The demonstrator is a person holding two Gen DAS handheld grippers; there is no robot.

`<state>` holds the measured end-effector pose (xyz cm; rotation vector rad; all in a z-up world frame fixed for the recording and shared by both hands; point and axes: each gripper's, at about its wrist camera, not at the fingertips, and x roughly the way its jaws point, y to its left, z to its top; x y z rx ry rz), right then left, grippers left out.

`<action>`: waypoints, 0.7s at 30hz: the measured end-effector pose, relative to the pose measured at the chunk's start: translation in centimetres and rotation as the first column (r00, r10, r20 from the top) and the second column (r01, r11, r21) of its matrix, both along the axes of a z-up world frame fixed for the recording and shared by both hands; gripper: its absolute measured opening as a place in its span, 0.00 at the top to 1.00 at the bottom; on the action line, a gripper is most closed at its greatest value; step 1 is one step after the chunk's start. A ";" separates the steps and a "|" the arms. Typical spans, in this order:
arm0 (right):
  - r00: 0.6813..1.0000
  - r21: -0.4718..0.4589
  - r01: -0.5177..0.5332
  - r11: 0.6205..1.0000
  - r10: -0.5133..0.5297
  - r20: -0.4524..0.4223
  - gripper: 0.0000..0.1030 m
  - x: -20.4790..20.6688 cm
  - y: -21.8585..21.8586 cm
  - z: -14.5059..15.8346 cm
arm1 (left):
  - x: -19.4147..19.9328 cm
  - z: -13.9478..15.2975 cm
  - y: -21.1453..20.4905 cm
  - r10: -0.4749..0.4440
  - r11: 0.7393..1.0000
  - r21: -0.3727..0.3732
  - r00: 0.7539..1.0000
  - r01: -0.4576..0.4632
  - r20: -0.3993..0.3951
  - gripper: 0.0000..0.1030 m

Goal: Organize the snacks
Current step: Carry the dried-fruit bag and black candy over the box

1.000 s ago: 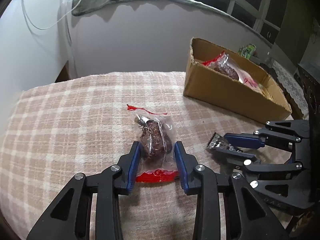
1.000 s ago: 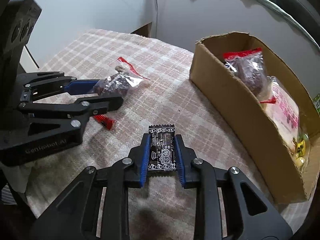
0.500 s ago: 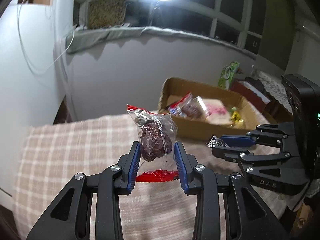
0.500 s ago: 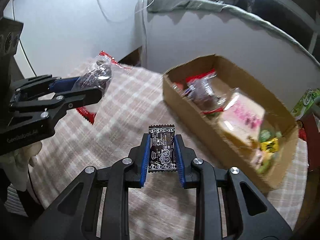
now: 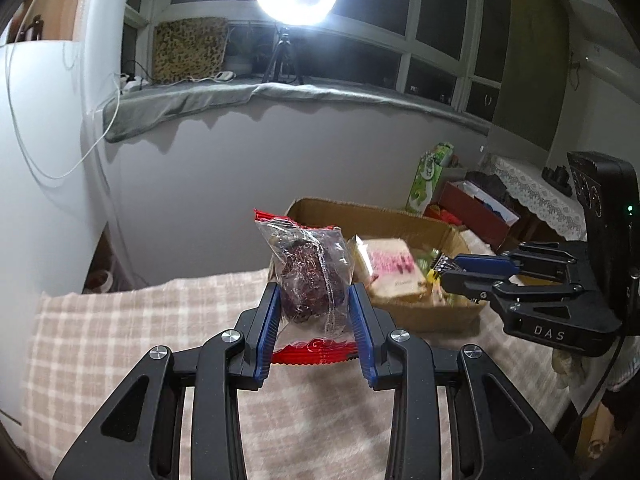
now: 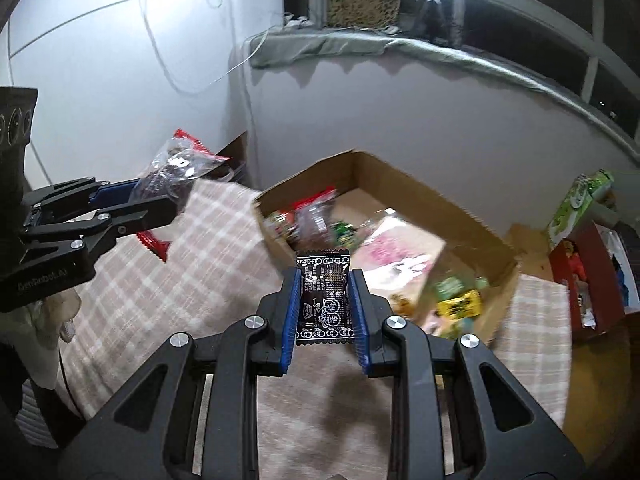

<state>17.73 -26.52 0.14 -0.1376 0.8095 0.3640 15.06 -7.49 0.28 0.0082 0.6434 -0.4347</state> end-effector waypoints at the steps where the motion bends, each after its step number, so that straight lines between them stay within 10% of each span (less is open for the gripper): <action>1: 1.000 0.000 0.010 1.000 -0.010 0.003 0.76 0.2 -0.4 0.1 | 0.3 0.2 -0.3 -0.004 1.000 -0.003 1.000 0.004 0.002 0.68; 21: 0.992 0.022 0.126 0.992 -0.125 -0.022 0.76 6.8 -6.1 -1.1 | 6.9 -0.8 -6.9 -0.066 0.998 0.013 0.996 0.066 -0.053 0.68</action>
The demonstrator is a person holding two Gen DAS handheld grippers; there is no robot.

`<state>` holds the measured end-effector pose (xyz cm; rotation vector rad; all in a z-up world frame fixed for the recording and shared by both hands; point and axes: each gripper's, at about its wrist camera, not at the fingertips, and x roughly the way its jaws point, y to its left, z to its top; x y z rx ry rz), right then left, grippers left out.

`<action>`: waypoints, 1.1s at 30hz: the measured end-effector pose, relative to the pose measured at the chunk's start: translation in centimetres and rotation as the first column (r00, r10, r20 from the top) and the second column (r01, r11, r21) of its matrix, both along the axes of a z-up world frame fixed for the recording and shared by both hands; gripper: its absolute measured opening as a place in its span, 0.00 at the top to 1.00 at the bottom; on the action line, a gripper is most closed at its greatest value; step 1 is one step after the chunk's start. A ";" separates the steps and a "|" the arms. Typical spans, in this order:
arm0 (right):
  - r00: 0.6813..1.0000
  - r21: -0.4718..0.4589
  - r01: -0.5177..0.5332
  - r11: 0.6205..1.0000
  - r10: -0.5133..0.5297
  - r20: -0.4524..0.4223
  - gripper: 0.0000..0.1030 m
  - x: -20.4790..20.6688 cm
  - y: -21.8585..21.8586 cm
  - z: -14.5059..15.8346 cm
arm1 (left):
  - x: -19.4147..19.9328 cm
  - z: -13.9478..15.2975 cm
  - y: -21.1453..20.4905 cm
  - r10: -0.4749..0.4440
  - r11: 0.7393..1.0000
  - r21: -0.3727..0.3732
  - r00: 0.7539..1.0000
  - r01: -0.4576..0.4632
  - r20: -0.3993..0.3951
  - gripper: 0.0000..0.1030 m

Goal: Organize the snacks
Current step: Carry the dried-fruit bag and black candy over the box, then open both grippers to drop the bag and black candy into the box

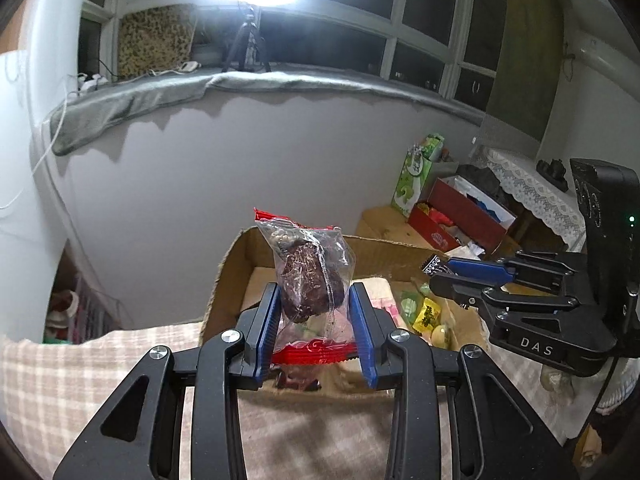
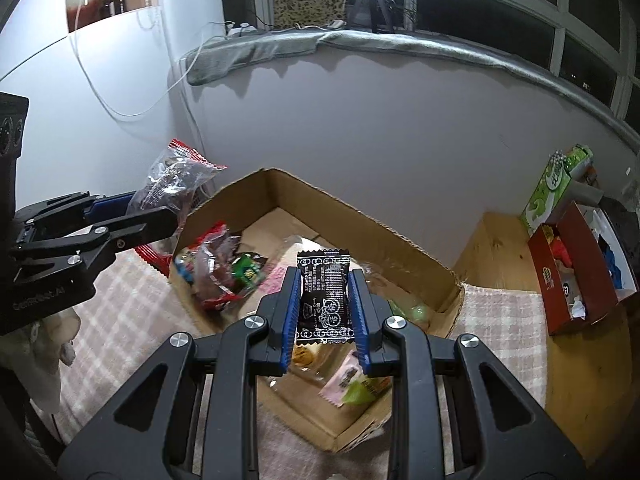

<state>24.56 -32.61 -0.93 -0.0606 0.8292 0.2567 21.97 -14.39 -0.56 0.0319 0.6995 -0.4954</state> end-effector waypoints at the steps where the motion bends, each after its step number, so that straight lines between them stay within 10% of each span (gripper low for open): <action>1: 1.000 0.003 0.002 1.000 -0.002 -0.005 0.76 0.3 -0.2 -0.2 | 0.4 -0.2 -0.3 0.000 1.000 0.008 1.000 0.000 -0.003 0.68; 20: 0.996 0.016 0.017 1.000 -0.015 -0.092 0.75 2.8 -1.7 -3.6 | 2.7 -2.6 -1.8 -0.009 0.999 0.038 0.997 0.012 -0.073 0.61; 24: 0.997 0.000 0.022 1.000 -0.022 -0.076 0.48 2.6 -1.5 -3.5 | 2.7 -2.4 -1.9 -0.004 0.999 0.046 0.998 0.007 -0.066 0.48; 33: 0.998 -0.024 0.040 0.999 -0.041 -0.044 0.27 2.2 -1.5 -3.0 | 2.6 -2.4 -1.9 0.000 0.999 0.054 0.998 0.004 -0.060 0.41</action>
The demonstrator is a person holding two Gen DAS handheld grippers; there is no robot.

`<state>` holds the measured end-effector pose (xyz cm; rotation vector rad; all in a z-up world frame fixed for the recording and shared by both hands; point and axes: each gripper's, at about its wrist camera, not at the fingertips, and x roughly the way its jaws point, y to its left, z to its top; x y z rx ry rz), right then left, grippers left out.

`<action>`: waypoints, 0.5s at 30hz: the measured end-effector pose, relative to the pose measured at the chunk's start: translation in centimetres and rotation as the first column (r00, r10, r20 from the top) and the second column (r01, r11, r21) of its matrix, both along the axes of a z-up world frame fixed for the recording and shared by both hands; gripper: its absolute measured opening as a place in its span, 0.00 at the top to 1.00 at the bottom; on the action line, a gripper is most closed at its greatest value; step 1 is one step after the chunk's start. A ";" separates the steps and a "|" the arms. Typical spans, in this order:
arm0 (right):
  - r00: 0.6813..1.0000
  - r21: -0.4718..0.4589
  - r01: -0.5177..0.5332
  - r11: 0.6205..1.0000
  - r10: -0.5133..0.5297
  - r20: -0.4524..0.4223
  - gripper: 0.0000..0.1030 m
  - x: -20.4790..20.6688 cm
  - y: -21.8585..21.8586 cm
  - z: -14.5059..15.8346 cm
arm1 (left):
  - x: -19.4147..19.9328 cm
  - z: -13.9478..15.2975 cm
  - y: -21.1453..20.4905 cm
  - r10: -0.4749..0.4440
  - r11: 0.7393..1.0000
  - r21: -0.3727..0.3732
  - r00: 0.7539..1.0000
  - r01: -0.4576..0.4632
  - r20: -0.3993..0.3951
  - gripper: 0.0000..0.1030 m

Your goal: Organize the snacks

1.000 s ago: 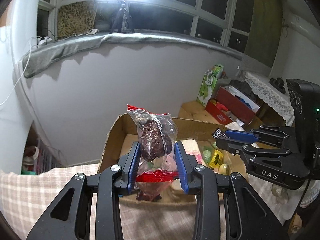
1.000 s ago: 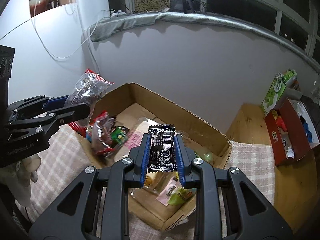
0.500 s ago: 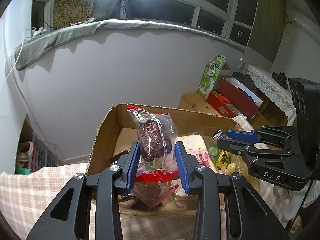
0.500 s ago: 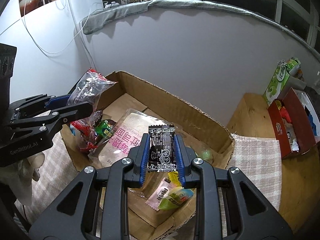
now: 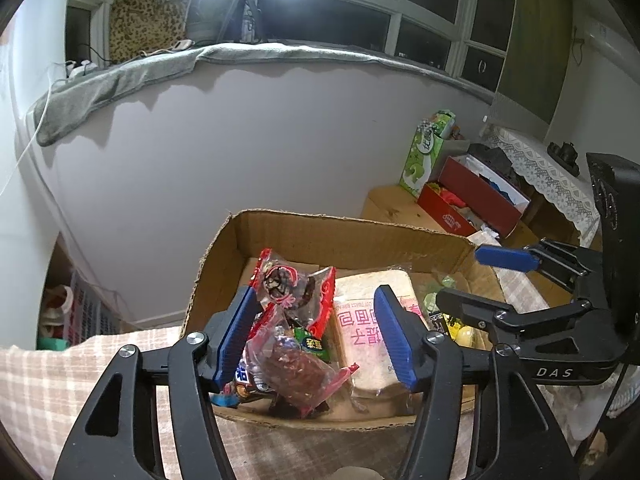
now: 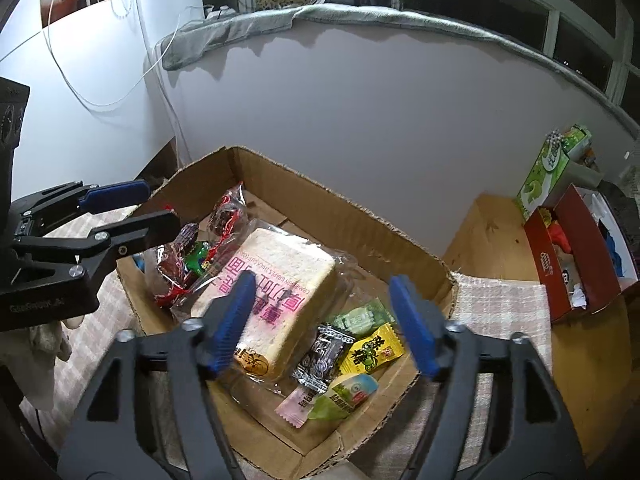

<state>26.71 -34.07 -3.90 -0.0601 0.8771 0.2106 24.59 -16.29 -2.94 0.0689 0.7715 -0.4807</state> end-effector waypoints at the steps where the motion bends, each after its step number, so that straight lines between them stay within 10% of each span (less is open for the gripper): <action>1: 1.000 -0.002 0.003 1.000 -0.003 0.003 0.26 -0.1 0.0 0.1 | 0.0 0.0 0.0 0.002 1.000 0.004 1.000 -0.002 0.000 0.39; 15: 1.000 -0.025 0.005 1.000 -0.004 0.029 0.21 -1.9 0.7 1.3 | -1.9 1.1 1.2 0.023 1.000 -0.013 1.000 -0.023 0.018 0.37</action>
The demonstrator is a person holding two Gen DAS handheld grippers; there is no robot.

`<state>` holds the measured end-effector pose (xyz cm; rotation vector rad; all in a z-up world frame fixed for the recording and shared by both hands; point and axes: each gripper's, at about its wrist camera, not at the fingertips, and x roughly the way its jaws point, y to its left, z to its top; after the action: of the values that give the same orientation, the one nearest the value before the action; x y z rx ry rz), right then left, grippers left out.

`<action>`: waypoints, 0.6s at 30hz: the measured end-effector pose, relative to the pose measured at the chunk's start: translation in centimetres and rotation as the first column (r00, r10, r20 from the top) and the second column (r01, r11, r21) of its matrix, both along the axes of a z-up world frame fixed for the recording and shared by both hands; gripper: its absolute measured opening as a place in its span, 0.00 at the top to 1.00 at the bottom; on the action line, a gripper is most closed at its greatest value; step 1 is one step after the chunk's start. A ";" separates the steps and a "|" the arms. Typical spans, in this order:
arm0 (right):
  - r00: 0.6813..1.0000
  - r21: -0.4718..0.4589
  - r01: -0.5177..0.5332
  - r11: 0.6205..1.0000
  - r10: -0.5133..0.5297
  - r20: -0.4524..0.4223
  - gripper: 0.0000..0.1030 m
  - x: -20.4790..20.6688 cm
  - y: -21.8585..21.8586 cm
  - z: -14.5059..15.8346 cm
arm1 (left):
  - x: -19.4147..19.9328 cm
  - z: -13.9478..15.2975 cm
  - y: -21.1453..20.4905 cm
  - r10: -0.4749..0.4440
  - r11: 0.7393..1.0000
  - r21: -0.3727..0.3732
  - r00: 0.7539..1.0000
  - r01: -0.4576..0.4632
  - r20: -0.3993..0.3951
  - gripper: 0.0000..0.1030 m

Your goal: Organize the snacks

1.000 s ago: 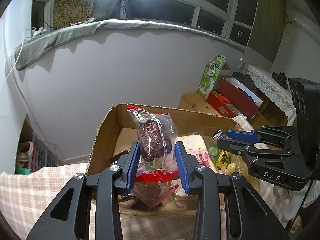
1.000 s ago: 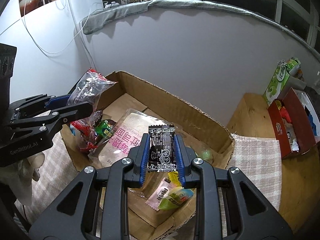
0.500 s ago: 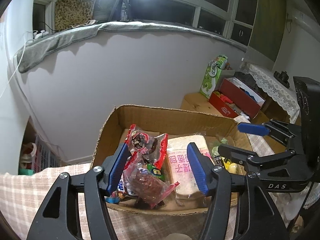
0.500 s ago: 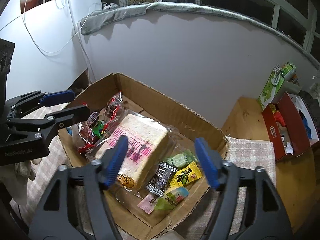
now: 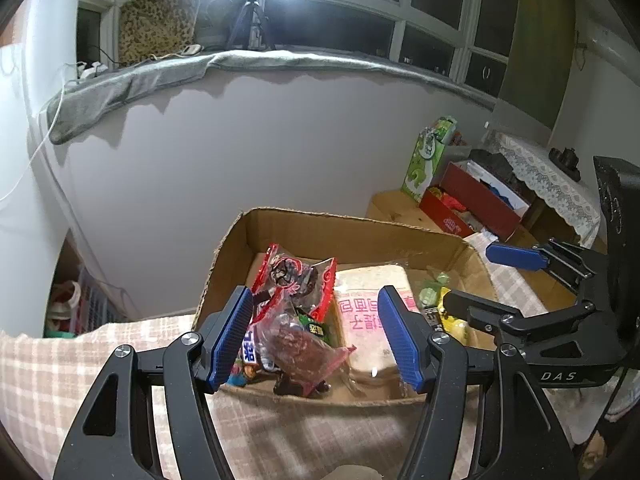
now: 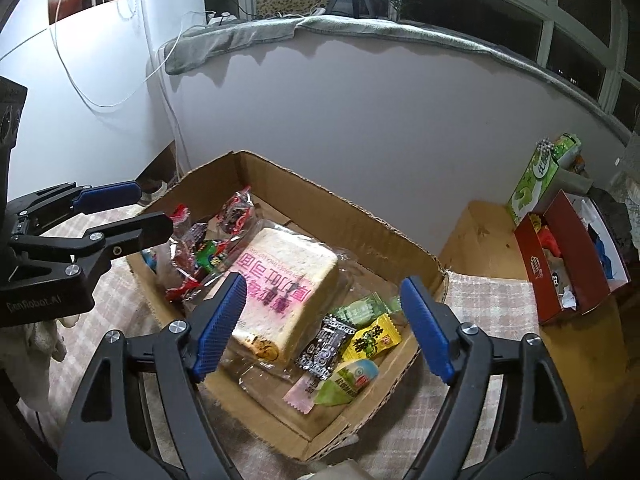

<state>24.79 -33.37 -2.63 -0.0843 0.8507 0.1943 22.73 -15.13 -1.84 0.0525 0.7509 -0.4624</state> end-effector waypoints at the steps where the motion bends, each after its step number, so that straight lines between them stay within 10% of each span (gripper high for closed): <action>1: 1.000 -0.001 -0.001 1.000 0.001 0.004 0.21 -0.2 0.1 0.1 | -0.4 0.2 0.1 -0.001 1.000 -0.002 1.000 0.001 0.005 0.37; 18: 0.996 -0.024 -0.006 1.000 0.008 0.093 0.21 -6.0 1.9 3.3 | -6.1 2.9 2.0 0.022 0.999 -0.031 0.996 -0.019 0.083 0.37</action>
<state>18.79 -31.43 0.68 -0.1179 0.7605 0.1851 16.60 -13.14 1.02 0.0353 0.6616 -0.4493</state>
